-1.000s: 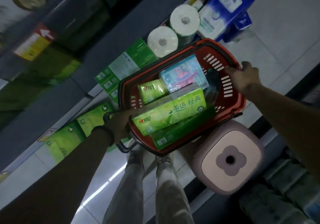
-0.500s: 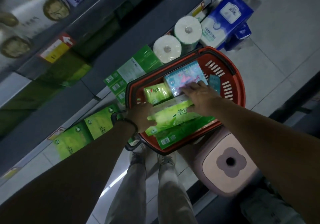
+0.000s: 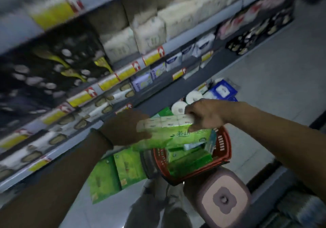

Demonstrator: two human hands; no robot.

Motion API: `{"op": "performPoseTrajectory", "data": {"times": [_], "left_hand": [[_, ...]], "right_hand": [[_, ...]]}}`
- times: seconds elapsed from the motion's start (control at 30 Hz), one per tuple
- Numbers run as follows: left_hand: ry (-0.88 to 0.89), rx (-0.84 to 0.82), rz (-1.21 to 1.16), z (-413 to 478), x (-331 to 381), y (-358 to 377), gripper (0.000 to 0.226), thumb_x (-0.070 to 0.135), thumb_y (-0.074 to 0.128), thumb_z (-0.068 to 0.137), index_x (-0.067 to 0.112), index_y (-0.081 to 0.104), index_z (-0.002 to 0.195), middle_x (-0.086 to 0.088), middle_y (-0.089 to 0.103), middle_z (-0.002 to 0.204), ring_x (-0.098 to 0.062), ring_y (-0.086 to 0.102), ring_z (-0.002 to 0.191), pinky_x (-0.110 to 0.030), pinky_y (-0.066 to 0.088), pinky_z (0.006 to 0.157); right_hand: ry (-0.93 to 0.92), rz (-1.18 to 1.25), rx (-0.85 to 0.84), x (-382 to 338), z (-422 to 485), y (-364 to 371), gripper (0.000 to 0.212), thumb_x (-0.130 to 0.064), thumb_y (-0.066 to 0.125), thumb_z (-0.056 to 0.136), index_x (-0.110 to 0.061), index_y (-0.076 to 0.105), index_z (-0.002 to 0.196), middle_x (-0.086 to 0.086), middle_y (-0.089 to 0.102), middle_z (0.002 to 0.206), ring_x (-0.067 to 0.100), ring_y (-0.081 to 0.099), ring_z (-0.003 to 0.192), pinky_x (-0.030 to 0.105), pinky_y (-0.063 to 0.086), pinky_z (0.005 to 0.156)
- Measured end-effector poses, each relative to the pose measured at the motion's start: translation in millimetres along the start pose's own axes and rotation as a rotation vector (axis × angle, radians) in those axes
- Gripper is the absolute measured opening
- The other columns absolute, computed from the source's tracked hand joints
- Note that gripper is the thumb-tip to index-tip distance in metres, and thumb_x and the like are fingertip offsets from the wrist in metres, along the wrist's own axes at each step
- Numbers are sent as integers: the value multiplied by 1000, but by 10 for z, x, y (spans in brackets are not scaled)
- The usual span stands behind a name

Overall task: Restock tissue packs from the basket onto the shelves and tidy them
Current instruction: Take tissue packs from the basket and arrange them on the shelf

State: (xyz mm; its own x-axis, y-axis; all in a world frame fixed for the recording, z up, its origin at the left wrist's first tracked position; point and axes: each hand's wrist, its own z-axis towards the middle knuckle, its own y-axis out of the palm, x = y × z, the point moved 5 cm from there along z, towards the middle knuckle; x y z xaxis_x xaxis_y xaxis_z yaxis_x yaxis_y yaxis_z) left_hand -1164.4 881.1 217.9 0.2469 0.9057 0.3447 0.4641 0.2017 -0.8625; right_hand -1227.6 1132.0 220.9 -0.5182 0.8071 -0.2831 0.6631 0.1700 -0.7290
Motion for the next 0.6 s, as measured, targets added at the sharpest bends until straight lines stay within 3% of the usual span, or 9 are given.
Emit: {"op": "performPoseTrajectory", "data": {"times": [0.07, 0.1, 0.2, 0.3, 0.43, 0.53, 0.6], "left_hand": [[22, 119, 45, -334, 140, -768, 80, 84, 51, 84, 25, 64, 136, -4, 66, 128, -29, 64, 117, -39, 52, 96], [41, 192, 66, -509, 233, -1169, 73, 81, 54, 83, 26, 69, 129, -1, 70, 117, -27, 68, 108, -35, 52, 89], [15, 273, 64, -1052, 603, -2344, 50, 73, 65, 83, 38, 71, 118, 19, 63, 102, -10, 64, 94, -26, 49, 78], [2, 391, 127, -1570, 873, -3327, 44, 67, 70, 82, 39, 71, 117, 17, 64, 105, -4, 61, 94, -28, 52, 82], [-28, 594, 184, -2246, 1054, -4323, 38, 58, 71, 87, 33, 71, 117, 10, 67, 108, -8, 60, 96, -35, 51, 86], [-54, 711, 195, -2622, 998, -4901, 40, 53, 71, 90, 32, 68, 123, 9, 67, 113, -10, 62, 100, -34, 50, 88], [-92, 790, 222, -2833, 876, -5232, 51, 56, 69, 91, 32, 63, 135, 8, 66, 125, -12, 62, 111, -32, 49, 95]], "right_hand": [[-49, -61, 54, -348, -355, -693, 45, -58, 75, 91, -23, 52, 107, -9, 54, 88, 16, 53, 78, 33, 42, 73], [-81, -74, 95, -516, -528, -1012, 49, -60, 76, 89, -24, 51, 110, -12, 54, 91, 12, 52, 77, 32, 41, 73], [-177, -29, 212, -1026, -1096, -1935, 71, -69, 77, 83, -30, 52, 137, -16, 63, 130, 10, 63, 110, 35, 54, 96], [-255, -42, 379, -1478, -1591, -2809, 58, -60, 84, 82, -34, 60, 127, -11, 69, 123, 13, 66, 107, 43, 55, 95], [-344, -124, 577, -2078, -2149, -3856, 76, -62, 84, 80, -37, 56, 147, -21, 60, 142, 3, 58, 125, 27, 48, 106], [-391, -214, 700, -2505, -2449, -4516, 76, -65, 81, 80, -42, 56, 148, -24, 56, 136, -3, 52, 120, 15, 41, 95], [-409, -231, 750, -2770, -2549, -4893, 74, -63, 80, 81, -41, 57, 148, -23, 56, 139, -3, 51, 120, 13, 39, 93]]}}
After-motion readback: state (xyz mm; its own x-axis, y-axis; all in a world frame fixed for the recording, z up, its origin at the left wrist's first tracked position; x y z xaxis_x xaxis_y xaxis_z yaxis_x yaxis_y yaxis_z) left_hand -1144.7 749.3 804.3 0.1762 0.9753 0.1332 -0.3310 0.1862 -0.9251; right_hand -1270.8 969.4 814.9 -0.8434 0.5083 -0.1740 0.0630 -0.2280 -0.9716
